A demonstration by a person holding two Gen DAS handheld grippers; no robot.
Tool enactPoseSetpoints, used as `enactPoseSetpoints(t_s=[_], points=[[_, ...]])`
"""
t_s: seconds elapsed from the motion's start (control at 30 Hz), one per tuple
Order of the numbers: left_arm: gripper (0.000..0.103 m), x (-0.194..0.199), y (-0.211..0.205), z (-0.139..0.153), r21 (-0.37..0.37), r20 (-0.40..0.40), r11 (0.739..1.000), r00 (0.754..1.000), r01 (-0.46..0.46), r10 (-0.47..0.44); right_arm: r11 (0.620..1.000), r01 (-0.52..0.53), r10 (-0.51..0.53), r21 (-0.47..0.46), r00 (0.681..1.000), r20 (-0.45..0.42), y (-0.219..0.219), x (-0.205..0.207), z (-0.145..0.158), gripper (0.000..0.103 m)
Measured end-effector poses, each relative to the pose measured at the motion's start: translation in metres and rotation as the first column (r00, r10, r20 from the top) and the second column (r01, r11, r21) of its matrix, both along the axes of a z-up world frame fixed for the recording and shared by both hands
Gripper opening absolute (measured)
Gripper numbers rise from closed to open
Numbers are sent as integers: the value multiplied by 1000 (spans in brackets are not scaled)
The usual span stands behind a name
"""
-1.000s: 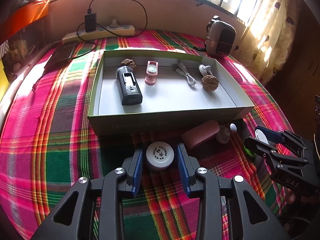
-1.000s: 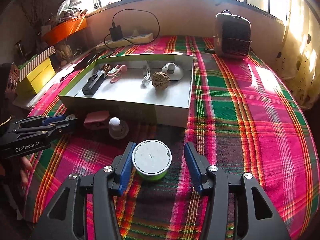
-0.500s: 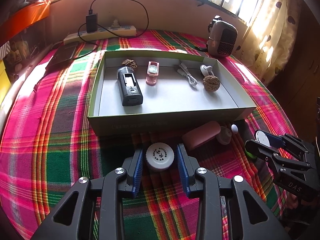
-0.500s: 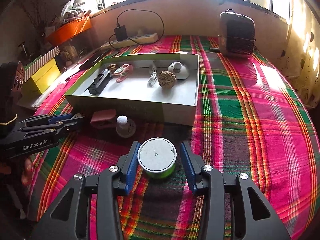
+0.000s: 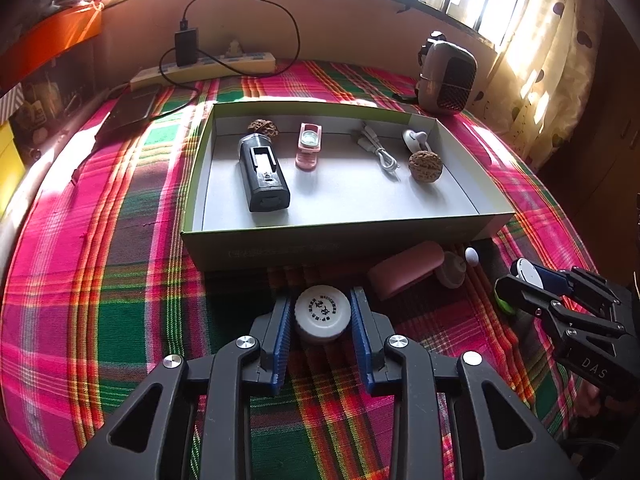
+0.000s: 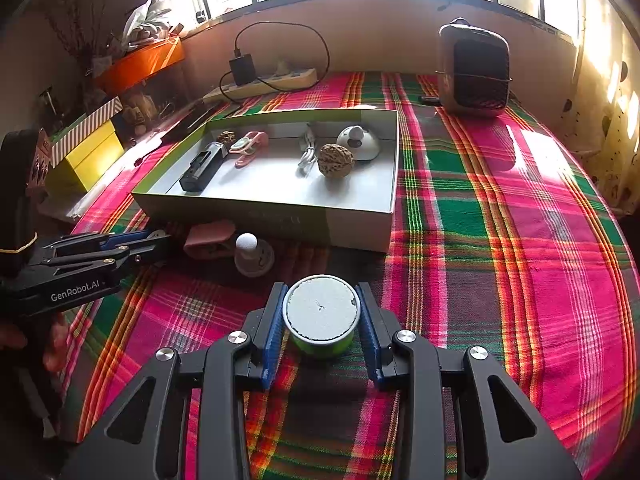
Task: Organize objects
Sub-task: 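Lift the white container with the left tool while the right tool carries the green-rimmed container over the box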
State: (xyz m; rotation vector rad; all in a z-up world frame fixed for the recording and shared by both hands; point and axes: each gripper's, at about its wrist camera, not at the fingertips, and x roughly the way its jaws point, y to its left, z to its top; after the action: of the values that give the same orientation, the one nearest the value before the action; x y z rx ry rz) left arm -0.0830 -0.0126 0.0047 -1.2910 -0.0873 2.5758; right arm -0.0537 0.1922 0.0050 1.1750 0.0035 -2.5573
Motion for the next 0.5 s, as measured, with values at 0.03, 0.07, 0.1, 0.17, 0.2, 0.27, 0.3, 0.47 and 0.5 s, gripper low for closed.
enactPoseSetpoints(t_s=[0.03, 0.07, 0.1, 0.17, 0.2, 0.27, 0.3, 0.47, 0.5], points=[[26, 0, 0, 0, 2, 0, 1000, 1000, 1, -1, 1000, -2, 2, -3, 1000, 0, 0, 0, 0, 35], [26, 1, -1, 1, 3, -3, 1000, 1000, 1, -1, 1000, -4, 4, -7, 1000, 0, 0, 0, 1, 35], [26, 1, -1, 2, 2, -6, 1000, 1000, 2, -2, 1000, -5, 5, -10, 1000, -1, 0, 0, 2, 35], [26, 3, -1, 6, 5, -12, 1000, 1000, 4, -4, 1000, -6, 6, -18, 1000, -4, 1, 0, 4, 35], [26, 3, -1, 7, 6, -15, 1000, 1000, 5, -5, 1000, -8, 8, -21, 1000, -6, 1, 0, 6, 35], [26, 5, -1, 11, 10, -18, 1000, 1000, 9, -9, 999, -15, 15, -28, 1000, -11, 1, 1, 9, 35], [26, 5, -1, 13, 14, -23, 1000, 1000, 13, -13, 999, -24, 24, -38, 1000, -10, 1, 1, 11, 35], [26, 8, 2, 26, 13, -53, 1000, 998, 28, -27, 995, -62, 60, -74, 998, -34, 1, 0, 28, 35], [26, 7, 3, 29, 10, -56, 1000, 998, 30, -29, 994, -69, 66, -79, 997, -44, 1, -1, 33, 35]])
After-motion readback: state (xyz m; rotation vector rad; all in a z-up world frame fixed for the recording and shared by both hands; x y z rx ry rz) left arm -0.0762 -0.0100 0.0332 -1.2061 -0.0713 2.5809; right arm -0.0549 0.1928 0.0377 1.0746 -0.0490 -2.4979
